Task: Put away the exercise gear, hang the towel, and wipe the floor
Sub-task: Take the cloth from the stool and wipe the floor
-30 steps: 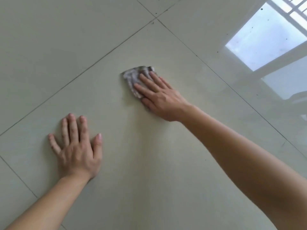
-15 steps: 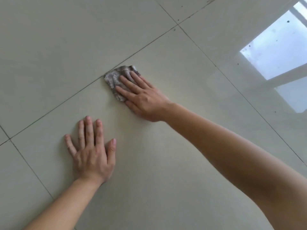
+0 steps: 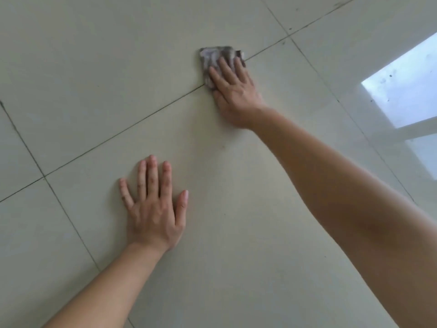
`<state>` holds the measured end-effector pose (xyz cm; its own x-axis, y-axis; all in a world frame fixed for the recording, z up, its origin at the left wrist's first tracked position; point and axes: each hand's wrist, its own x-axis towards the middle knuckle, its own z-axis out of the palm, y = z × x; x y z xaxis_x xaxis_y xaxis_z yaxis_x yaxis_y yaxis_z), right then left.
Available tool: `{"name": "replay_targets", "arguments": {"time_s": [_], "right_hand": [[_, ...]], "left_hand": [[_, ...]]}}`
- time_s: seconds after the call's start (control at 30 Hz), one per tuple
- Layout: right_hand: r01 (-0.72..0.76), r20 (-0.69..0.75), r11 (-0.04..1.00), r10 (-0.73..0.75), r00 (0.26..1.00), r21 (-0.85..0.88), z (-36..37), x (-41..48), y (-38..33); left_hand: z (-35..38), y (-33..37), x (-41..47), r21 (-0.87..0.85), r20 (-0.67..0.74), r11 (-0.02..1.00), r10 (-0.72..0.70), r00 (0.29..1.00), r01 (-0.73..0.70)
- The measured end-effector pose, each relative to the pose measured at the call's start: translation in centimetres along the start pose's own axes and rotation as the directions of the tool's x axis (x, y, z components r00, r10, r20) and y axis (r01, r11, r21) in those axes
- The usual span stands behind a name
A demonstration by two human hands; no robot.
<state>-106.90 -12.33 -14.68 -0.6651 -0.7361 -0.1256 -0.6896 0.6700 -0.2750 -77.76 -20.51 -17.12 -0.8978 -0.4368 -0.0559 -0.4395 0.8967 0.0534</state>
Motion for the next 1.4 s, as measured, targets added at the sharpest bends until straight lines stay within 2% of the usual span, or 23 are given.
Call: {"name": "replay_targets", "arguments": {"time_s": [0.03,0.1,0.13,0.17,0.2,0.27,0.3,0.37,0.43,0.47,0.53,0.6,0.67,0.77,0.83,0.9,0.97,1.07,1.13,1.2,1.27,1.33,1.4], "right_hand": [[0.168,0.009,0.986,-0.168,0.986,-0.013,1.2,-1.6,-2.0],[0.417,0.152,0.908,-0.405,0.901,-0.050,2.1,-4.9,-3.2],[0.474,0.203,0.879,-0.455,0.867,-0.051,1.8,-6.2,-2.4],[0.466,0.199,0.884,-0.449,0.871,-0.044,1.3,-7.0,-1.0],[0.375,0.161,0.926,-0.363,0.918,-0.047,0.4,-7.9,0.9],[0.028,0.060,0.998,-0.024,0.998,-0.054,-0.9,-10.2,6.2],[-0.148,0.009,0.988,0.148,0.989,-0.046,-1.5,-11.6,8.7],[-0.401,-0.063,0.916,0.399,0.915,-0.014,-1.8,-13.9,11.1],[-0.525,-0.082,0.850,0.528,0.846,0.051,-0.4,-14.2,9.1],[-0.543,-0.059,0.836,0.548,0.835,0.082,0.4,-14.3,7.0],[-0.483,-0.012,0.870,0.486,0.874,0.101,2.3,-15.8,2.4],[-0.342,0.008,0.937,0.342,0.940,0.074,4.1,-19.6,-2.1],[-0.224,0.049,0.974,0.223,0.974,0.030,4.9,-23.4,-5.0],[-0.113,0.114,0.994,0.113,0.987,-0.011,4.3,-25.1,-5.2],[-0.074,0.136,0.996,0.080,0.987,-0.043,3.6,-24.1,-4.2],[-0.120,0.152,0.991,0.126,0.980,-0.051,3.3,-21.5,-3.8],[-0.230,0.134,0.973,0.232,0.963,-0.035,3.3,-17.6,-4.4],[-0.417,0.084,0.909,0.417,0.905,-0.017,3.7,-11.1,-6.8],[-0.435,0.073,0.901,0.433,0.898,0.000,4.1,-8.0,-8.9],[-0.324,0.095,0.946,0.323,0.942,-0.005,4.8,-7.2,-11.9],[-0.122,0.143,0.992,0.124,0.982,-0.021,6.2,-9.0,-15.4],[0.036,0.169,0.999,-0.035,0.985,-0.006,7.7,-13.9,-17.8],[0.101,0.156,0.994,-0.106,0.982,0.044,8.8,-20.4,-18.8]], "left_hand": [[0.0,0.0,0.0,-0.008,0.001,1.000,0.000,1.000,0.000],[-0.1,0.2,0.2,-0.022,0.000,1.000,0.002,1.000,-0.002],[-0.2,0.3,0.2,-0.029,0.005,1.000,0.004,1.000,-0.004],[-0.2,0.4,0.3,-0.038,0.008,0.999,0.006,1.000,-0.006],[-0.3,0.4,0.3,-0.045,0.007,0.999,0.010,1.000,-0.009],[-0.3,0.4,0.4,-0.052,0.011,0.999,0.011,1.000,-0.010],[-0.3,0.4,0.5,-0.057,0.012,0.998,0.013,1.000,-0.012],[-0.1,0.5,0.8,-0.072,0.008,0.997,0.014,1.000,-0.013],[0.1,0.5,1.0,-0.075,0.028,0.997,-0.001,1.000,0.003],[0.2,0.5,0.9,-0.073,0.049,0.997,-0.012,0.999,0.015],[0.1,0.4,0.7,-0.079,0.103,0.997,-0.018,0.994,0.026],[-0.7,0.3,0.7,-0.151,0.149,0.988,-0.007,0.989,0.030],[-2.1,-0.5,0.1,-0.211,0.142,0.977,-0.013,0.990,0.044],[-3.6,-4.2,-4.4,-0.109,0.058,0.984,-0.136,0.989,0.142],[-3.8,-7.0,-8.3,-0.024,0.152,0.975,-0.215,0.965,0.221],[-3.4,-9.0,-11.3,-0.009,0.333,0.962,-0.254,0.908,0.273],[-2.8,-9.7,-12.3,-0.075,0.420,0.949,-0.248,0.873,0.305],[-1.9,-9.6,-12.3,-0.085,0.362,0.953,-0.241,0.901,0.290],[-1.5,-9.4,-11.9,-0.079,0.334,0.956,-0.243,0.911,0.284],[-1.4,-9.3,-11.7,-0.081,0.340,0.957,-0.238,0.910,0.280],[-1.2,-9.6,-11.6,-0.069,0.366,0.953,-0.250,0.896,0.294],[-1.4,-9.9,-11.5,-0.066,0.395,0.949,-0.259,0.881,0.308],[-1.7,-10.0,-11.4,-0.080,0.416,0.945,-0.258,0.872,0.318]]}}
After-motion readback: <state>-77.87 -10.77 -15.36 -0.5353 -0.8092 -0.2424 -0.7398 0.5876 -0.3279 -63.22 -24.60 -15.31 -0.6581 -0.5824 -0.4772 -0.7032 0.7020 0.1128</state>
